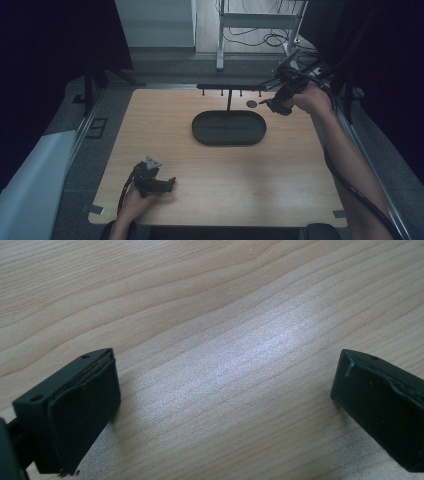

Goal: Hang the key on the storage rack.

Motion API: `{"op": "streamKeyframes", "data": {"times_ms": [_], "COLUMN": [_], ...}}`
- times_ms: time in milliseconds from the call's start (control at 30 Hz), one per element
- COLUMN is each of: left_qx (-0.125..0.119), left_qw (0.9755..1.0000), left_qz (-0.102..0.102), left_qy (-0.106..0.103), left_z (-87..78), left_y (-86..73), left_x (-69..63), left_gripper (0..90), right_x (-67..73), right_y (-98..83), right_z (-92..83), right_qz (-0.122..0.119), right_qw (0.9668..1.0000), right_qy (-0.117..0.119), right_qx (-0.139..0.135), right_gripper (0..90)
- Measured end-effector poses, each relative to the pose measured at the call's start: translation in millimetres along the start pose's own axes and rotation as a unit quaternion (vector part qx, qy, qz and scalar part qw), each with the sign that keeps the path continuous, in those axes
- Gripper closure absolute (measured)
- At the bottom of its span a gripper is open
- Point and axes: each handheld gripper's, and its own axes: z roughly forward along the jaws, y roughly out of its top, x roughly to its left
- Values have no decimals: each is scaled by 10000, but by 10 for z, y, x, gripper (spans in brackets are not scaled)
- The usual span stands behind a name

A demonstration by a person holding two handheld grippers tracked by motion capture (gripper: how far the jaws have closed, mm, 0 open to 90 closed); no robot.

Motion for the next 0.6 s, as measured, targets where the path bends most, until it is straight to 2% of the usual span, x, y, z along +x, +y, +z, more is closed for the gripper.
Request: {"op": "streamKeyframes", "data": {"times_ms": [233, 600], "left_qx": [3, -5], "left_qw": [10000, 10000], "left_qz": [6, 5], "left_qy": [10, 6], "left_z": [0, 1], "left_y": [0, 0], "left_x": [0, 0], "left_gripper": [0, 0], "right_x": [14, 8], "right_y": [117, 227], "right_z": [-67, -90], "right_qz": [52, 185], "right_qw": [9999, 9994], "right_qy": [13, -141], "right_qx": [-92, -262], "right_gripper": [490, 490]}}
